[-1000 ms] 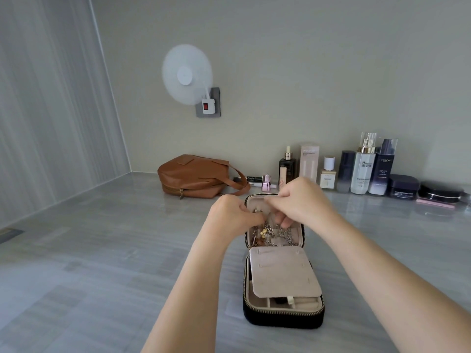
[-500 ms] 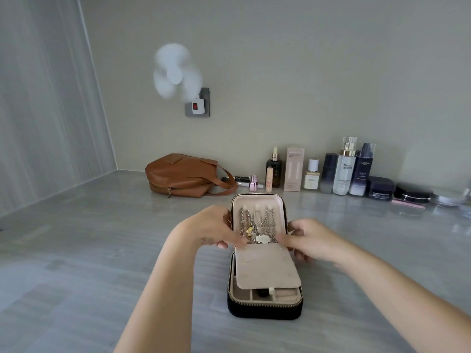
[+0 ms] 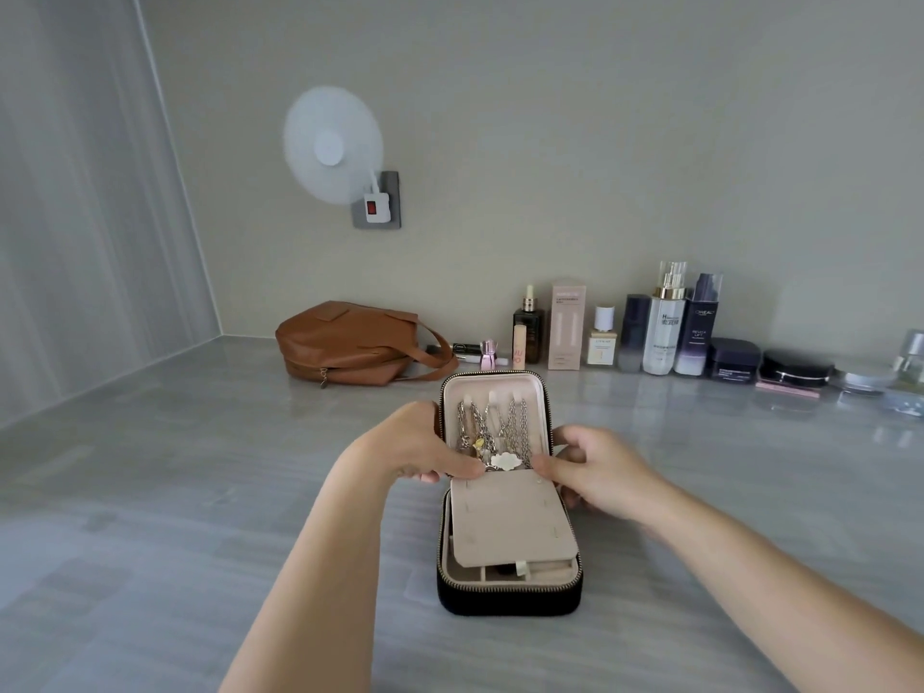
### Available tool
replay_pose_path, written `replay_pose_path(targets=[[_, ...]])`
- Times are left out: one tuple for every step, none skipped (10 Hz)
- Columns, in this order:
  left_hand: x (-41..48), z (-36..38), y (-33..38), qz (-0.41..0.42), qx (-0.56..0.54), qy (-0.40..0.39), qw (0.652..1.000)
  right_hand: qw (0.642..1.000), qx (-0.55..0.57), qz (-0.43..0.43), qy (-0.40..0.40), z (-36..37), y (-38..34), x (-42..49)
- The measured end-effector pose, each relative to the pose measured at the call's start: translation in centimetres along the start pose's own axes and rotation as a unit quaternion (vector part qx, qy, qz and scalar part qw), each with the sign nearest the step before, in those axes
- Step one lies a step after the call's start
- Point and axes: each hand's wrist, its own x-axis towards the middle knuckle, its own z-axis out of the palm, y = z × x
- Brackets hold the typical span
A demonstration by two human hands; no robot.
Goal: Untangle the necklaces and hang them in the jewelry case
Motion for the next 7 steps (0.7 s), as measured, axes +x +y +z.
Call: replay_pose_path(targets=[[0.2,0.4,-0.1,0.01,0.0,0.019,1.0,1.0,0.004,-0.001,0.003,0.1,0.0,0.0],[0.3,0.1,-0.2,-0.002,-0.017,0.007,1.0,1.0,0.003,-0.003,0.001,0.0,0.0,-0.1],[0.6,-0.2,-0.4,-0.009,-0.048,-0.009,0.999,1.0,0.006,-0.005,0.001,0.1,0.1,-0.1],[0.9,-0.3,-0.5,-0.013,-0.033,0.005,0.999,1.0,0.013,-0.006,0.002,0.1,0.3,0.0],[0.7,-0.3,-0.3,-0.016,-0.045,0.004,0.999,1.0,0.027,-0.003,0.0,0.0,0.5,0.0],[0.1,-0.4,0.1,-0.043,-0.15,0.006,0.988,0.998,0.061,0.018,-0.011,0.0,0.1,-0.4],[0.8,0.2,-0.1,-0.109,-0.275,0.011,0.955,0.998,0.048,0.033,0.028,-1.0,-0.4,-0.5]])
